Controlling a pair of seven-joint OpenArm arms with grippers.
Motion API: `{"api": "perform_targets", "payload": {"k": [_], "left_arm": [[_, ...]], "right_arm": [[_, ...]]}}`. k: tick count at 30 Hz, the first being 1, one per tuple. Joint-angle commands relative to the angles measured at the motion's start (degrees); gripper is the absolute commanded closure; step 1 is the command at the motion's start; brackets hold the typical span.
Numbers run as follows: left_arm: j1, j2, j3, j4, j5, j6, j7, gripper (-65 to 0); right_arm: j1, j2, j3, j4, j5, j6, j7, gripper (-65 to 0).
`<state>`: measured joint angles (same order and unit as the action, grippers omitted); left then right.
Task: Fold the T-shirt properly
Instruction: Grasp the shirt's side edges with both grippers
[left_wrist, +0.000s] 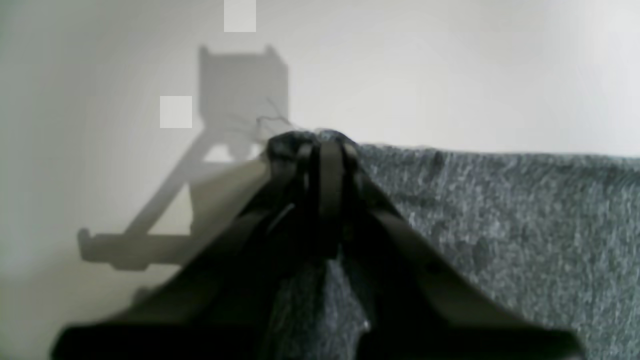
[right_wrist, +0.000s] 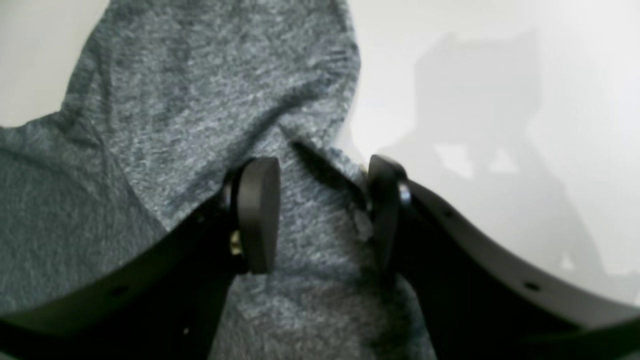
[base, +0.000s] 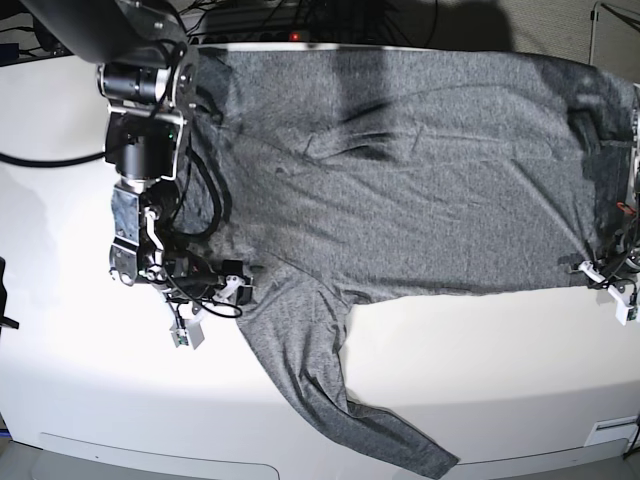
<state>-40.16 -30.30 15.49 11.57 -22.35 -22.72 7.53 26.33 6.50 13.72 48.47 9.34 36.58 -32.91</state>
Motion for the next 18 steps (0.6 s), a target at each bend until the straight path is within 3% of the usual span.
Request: {"api": "perform_targets", "payload": {"k": [1, 4, 7, 18], "left_arm": [[-1.75, -0.98, -0.11, 0.5, -0.26, -0.04, -1.2, 0.0], [-1.75, -0.98, -0.11, 0.52, -0.26, -0.04, -1.2, 0.0], [-1.77, -0.96, -0.11, 0.52, -0.26, -0.04, -1.2, 0.0], [-4.39, 2.73, -0.11, 0.55, -0.2, -0.04, 1.22, 0.0]], "right_arm": [[1.6, 0.11, -0.48, 0.61, -0.42, 0.48, 0.66, -26.9], [1.6, 0.11, -1.49, 0.61, -0.63, 0.46, 1.05, -15.9], [1.62, -0.02, -1.46, 0.61, -0.59, 0.46, 1.25, -0.1], [3.82, 1.99, -1.31, 0.63, -1.95, -1.11, 3.06, 0.0]]}}
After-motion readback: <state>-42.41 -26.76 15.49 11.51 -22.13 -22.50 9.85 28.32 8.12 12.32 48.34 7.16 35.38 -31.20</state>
